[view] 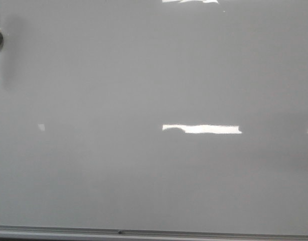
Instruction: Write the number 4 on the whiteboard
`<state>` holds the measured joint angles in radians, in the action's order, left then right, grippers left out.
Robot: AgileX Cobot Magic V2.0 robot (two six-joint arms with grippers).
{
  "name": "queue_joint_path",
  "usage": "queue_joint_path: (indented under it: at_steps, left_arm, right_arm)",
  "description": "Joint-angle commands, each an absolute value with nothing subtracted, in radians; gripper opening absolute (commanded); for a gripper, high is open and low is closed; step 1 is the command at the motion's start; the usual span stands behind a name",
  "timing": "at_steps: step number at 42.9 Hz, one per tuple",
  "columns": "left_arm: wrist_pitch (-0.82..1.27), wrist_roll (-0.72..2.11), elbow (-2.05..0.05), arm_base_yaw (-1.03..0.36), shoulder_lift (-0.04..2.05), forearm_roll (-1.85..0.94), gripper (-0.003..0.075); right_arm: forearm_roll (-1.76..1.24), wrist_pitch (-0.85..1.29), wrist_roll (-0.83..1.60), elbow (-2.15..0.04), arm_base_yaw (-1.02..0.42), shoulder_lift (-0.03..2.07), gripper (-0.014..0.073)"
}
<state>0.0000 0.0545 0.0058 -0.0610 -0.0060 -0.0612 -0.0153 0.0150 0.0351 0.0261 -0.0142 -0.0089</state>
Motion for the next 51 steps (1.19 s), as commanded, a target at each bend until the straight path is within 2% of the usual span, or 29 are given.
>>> queue_joint_path:
  at_steps: [1,36,42,46,51]
  left_arm:
    - [-0.085,0.049,0.011,-0.060,-0.021,-0.071,-0.0020]
    - [-0.085,0.049,0.011,-0.060,-0.021,-0.071,-0.0020]
    - [-0.174,0.049,0.011,-0.060,-0.021,-0.071,-0.0020]
    - [-0.225,0.049,-0.011,-0.060,-0.021,-0.071,-0.0020]
    - [-0.190,0.049,-0.093,-0.060,-0.019,-0.071,-0.0020]
  right_arm:
    - [-0.020,-0.069,0.035,0.011,-0.014,-0.029,-0.0069]
    - [-0.020,-0.071,0.035,0.011,-0.014,-0.029,-0.0069]
    - [-0.020,-0.142,0.035,0.011,-0.014,-0.029,-0.0069]
    - [-0.020,-0.153,0.035,-0.019,-0.015,-0.029,-0.0069]
    - [-0.020,-0.065,0.035,-0.105,-0.015,-0.029,-0.0069]
